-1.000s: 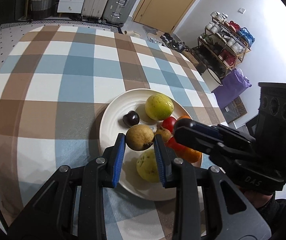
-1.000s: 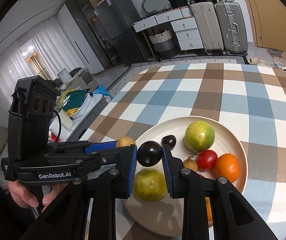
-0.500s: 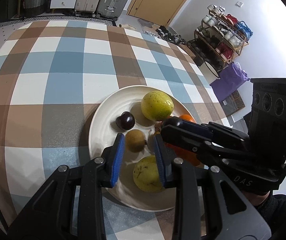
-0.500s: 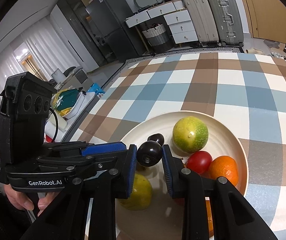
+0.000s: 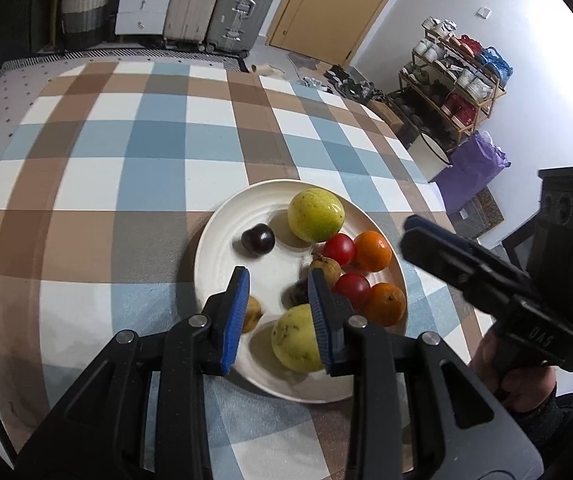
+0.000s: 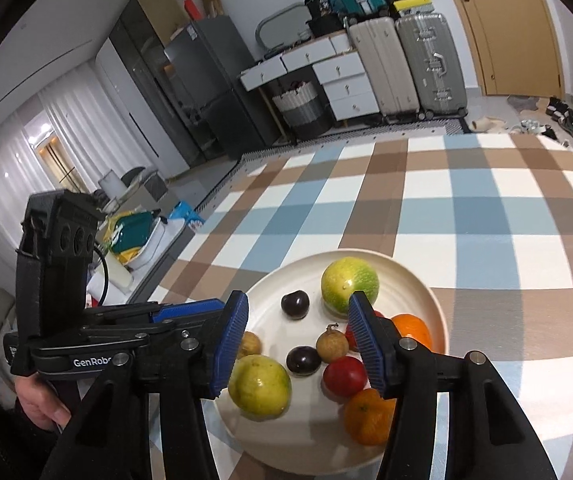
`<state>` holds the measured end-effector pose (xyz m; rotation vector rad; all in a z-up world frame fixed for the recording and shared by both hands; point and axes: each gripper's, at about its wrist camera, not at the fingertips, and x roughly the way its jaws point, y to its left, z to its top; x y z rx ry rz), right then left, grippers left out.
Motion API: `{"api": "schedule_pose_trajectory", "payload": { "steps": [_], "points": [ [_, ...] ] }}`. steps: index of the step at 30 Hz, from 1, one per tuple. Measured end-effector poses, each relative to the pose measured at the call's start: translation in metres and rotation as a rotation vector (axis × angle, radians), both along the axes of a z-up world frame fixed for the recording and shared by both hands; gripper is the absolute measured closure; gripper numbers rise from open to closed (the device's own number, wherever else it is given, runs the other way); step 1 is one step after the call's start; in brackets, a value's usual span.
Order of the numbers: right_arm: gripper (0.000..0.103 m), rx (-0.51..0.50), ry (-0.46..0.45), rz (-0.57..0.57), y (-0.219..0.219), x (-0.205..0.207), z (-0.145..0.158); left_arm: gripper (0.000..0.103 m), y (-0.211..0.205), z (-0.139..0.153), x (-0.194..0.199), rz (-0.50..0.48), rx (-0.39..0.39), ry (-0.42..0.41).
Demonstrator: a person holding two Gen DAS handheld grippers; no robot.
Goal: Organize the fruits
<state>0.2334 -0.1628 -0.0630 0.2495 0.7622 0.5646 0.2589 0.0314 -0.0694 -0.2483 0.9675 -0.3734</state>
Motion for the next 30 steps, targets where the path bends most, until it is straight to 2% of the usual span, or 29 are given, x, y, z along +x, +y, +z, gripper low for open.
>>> {"api": "schedule_pose_trajectory", "payload": {
  "steps": [2,4,6,10,13,15,17,20,22,23,26,30],
  "points": [
    [0.048,-0.003,-0.026,-0.013,-0.003,-0.008,0.006,0.076,0.000,0.005,-0.008,0.014,0.026,-0.031],
    [0.046,-0.008,-0.061,-0.036,-0.006,-0.017,0.013,0.074,-0.002,0.012,-0.020,0.048,0.105,-0.118],
    [0.036,-0.016,-0.095,-0.062,-0.009,-0.026,0.019,0.072,-0.004,0.015,-0.029,0.077,0.164,-0.185],
    [0.024,-0.039,-0.195,-0.136,-0.016,-0.052,0.028,0.067,-0.002,0.022,-0.045,0.110,0.157,-0.232],
    [0.017,-0.076,-0.294,-0.163,-0.018,-0.075,0.034,0.054,-0.003,0.031,-0.060,0.133,0.156,-0.283],
    [0.011,-0.099,-0.347,-0.185,-0.018,-0.086,0.038,0.034,-0.004,0.037,-0.071,0.159,0.169,-0.332],
    [0.006,-0.110,-0.396,-0.223,-0.020,-0.098,0.040,0.022,-0.005,0.043,-0.085,0.197,0.187,-0.386],
    [0.004,-0.108,-0.447,-0.248,-0.023,-0.113,0.040,0.019,-0.008,0.049,-0.100,0.223,0.205,-0.437],
    [0.003,-0.127,-0.473,-0.257,-0.023,-0.120,0.038,0.010,-0.009,0.051,-0.112,0.249,0.224,-0.479],
    [0.002,-0.141,-0.491,-0.262,-0.023,-0.124,0.036,0.000,-0.009,0.052,-0.116,0.264,0.224,-0.497],
    [0.001,-0.163,-0.528,-0.277,-0.023,-0.133,0.032,0.000,-0.008,0.052,-0.128,0.289,0.212,-0.544],
    [0.001,-0.155,-0.533,-0.281,-0.025,-0.140,0.024,0.000,-0.011,0.047,-0.135,0.331,0.240,-0.575]
  ]
}}
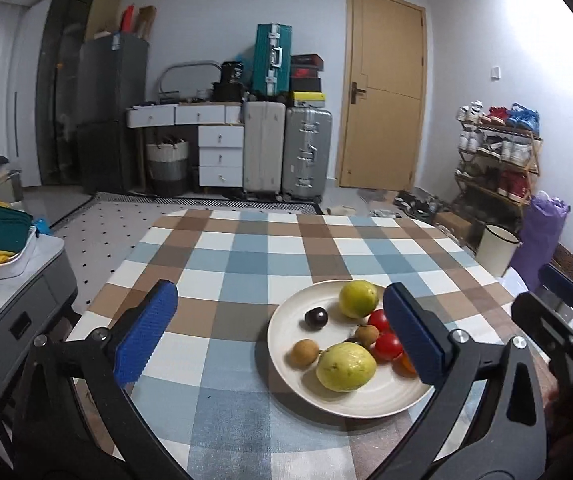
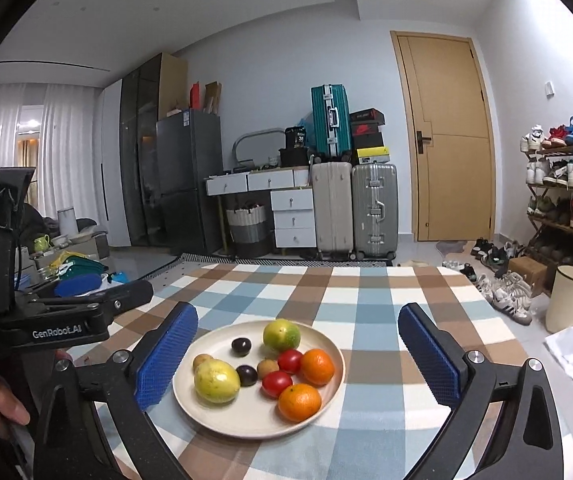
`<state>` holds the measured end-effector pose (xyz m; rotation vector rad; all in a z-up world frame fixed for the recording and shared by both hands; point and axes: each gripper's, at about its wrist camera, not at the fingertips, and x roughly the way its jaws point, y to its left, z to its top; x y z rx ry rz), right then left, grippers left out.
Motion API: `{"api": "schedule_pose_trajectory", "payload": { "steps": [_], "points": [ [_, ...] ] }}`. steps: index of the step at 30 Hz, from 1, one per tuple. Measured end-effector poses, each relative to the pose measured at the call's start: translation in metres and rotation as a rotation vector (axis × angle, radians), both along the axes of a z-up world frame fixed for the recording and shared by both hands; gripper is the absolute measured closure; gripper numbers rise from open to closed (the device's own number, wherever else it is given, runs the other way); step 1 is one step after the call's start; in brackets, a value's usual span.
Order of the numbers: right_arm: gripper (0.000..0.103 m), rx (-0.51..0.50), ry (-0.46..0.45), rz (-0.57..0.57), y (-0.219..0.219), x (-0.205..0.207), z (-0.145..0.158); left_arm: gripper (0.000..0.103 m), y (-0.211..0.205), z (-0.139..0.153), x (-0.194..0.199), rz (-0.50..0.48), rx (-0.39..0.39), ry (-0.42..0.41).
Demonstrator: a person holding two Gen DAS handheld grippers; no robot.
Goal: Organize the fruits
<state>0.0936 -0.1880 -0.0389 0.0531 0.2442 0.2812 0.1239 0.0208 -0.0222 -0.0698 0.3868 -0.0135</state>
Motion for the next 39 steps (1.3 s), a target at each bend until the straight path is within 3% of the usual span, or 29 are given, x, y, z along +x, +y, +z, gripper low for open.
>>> {"api": "schedule_pose_trajectory", "payload": {
  "steps": [8,20,23,29,39],
  "points": [
    [0.001,-0.004,-0.050,-0.021,0.000,-0.010,-0.010,0.000,0.007,-0.015,-0.023,0.073,0.035,-0.118],
    [0.001,-0.050,-0.082,-0.056,-0.001,-0.013,-0.020,0.000,0.007,-0.032,-0.019,0.040,0.056,-0.101],
    [0.001,-0.060,-0.061,-0.047,0.001,-0.010,-0.022,0.000,0.010,-0.039,-0.012,0.046,0.053,-0.063],
    [0.001,-0.087,0.060,-0.055,0.004,0.013,-0.032,0.000,0.007,-0.046,-0.006,0.041,0.074,-0.064],
    [0.001,-0.088,0.045,-0.039,0.007,0.010,-0.032,0.000,0.008,-0.045,-0.004,0.042,0.073,-0.066]
  ]
}}
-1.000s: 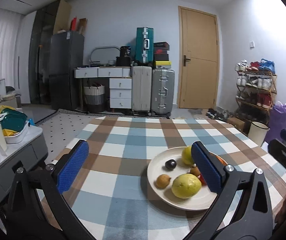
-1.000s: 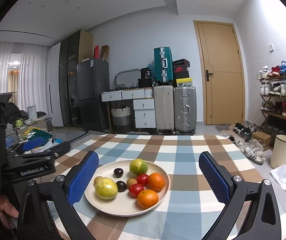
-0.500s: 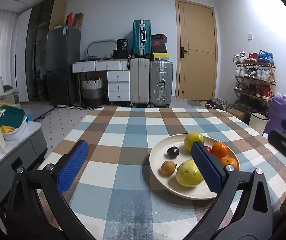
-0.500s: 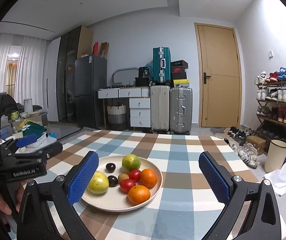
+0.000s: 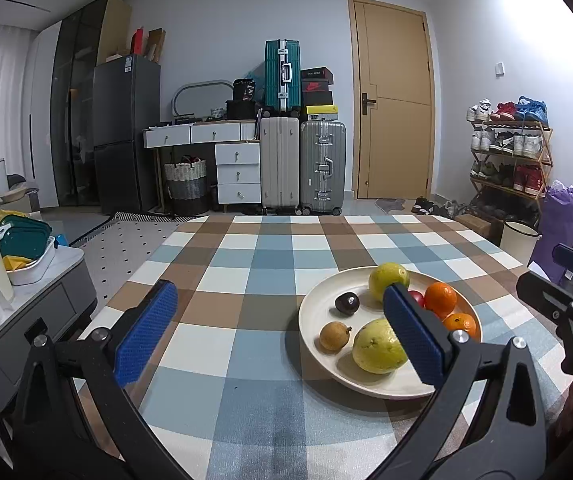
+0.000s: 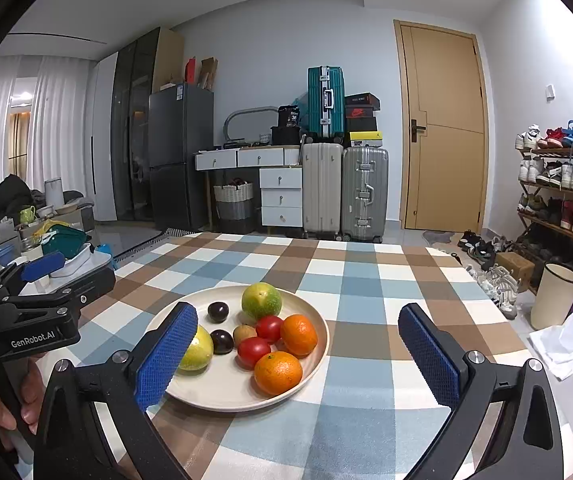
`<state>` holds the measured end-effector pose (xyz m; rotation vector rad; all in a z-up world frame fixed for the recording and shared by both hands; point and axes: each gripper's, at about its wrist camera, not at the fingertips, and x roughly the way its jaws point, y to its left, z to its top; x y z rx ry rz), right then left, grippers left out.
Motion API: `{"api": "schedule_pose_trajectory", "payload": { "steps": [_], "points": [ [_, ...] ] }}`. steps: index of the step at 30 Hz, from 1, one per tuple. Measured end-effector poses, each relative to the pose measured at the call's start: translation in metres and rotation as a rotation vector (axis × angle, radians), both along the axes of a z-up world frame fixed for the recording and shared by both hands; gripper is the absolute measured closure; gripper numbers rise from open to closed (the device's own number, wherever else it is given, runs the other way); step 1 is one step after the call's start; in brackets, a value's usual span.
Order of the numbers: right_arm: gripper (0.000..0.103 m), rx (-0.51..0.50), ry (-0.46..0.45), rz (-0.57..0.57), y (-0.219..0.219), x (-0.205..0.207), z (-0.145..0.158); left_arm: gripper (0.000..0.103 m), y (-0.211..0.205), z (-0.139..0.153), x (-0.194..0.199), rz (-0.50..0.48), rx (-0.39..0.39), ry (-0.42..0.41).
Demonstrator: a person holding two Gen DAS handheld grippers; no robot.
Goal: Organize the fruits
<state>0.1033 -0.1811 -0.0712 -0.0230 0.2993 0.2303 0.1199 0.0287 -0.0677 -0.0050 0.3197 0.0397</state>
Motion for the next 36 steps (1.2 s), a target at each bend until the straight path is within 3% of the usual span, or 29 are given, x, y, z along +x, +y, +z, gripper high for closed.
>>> {"api": "schedule_pose_trajectory", "payload": {
  "steps": [36],
  "points": [
    [0.000,0.001,0.004,0.020,0.0072,0.0006,-0.0029,0.000,0.0033,-0.0001,-0.0003,0.017,0.004,0.003]
  ]
}}
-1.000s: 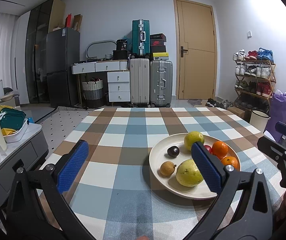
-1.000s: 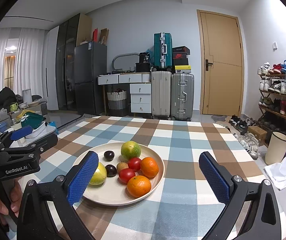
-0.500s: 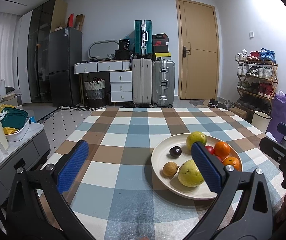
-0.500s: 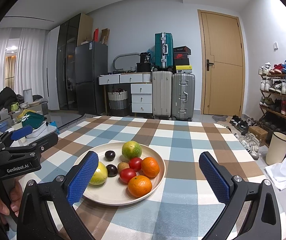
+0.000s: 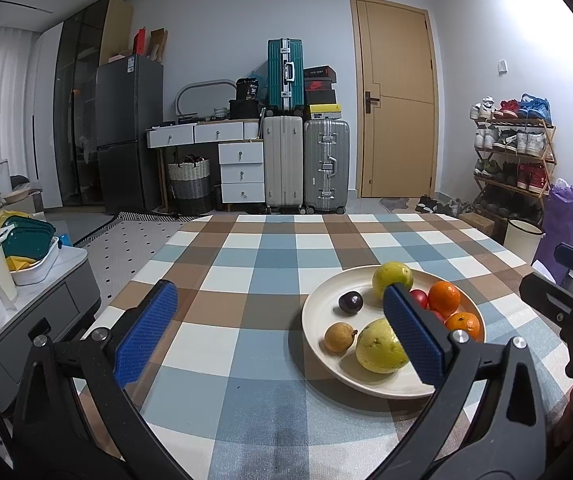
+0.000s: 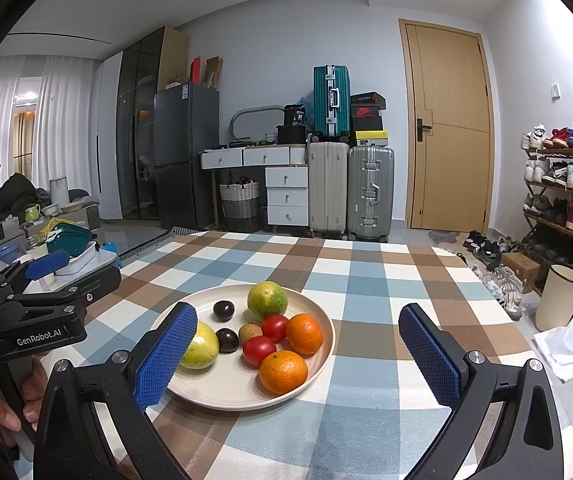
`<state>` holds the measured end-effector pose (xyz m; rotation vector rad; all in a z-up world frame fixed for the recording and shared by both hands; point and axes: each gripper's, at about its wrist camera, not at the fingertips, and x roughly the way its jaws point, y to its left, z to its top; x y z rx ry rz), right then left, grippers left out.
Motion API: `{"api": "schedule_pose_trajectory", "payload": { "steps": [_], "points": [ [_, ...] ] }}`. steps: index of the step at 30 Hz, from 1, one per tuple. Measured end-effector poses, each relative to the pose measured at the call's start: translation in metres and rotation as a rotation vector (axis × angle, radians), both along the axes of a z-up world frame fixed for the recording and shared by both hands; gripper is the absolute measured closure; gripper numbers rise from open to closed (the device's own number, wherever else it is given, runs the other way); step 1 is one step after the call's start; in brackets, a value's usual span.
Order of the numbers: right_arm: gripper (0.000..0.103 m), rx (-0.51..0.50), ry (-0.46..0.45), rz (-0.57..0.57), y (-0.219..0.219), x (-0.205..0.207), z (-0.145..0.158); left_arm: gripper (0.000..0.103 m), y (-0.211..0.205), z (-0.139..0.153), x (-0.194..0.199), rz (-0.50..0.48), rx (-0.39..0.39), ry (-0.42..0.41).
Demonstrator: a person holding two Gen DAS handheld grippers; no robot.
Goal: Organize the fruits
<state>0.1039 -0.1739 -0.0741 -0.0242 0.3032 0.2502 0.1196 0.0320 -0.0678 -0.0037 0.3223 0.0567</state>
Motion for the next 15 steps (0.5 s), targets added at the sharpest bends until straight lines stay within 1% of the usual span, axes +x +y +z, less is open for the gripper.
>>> {"api": "schedule_pose_trajectory", "payload": {
  "steps": [15],
  "points": [
    [0.000,-0.001,0.000,0.000,0.0003,-0.0001,-0.0001,0.000,-0.0017,0.0016,-0.0009,-0.004,-0.001,0.000]
  ]
}}
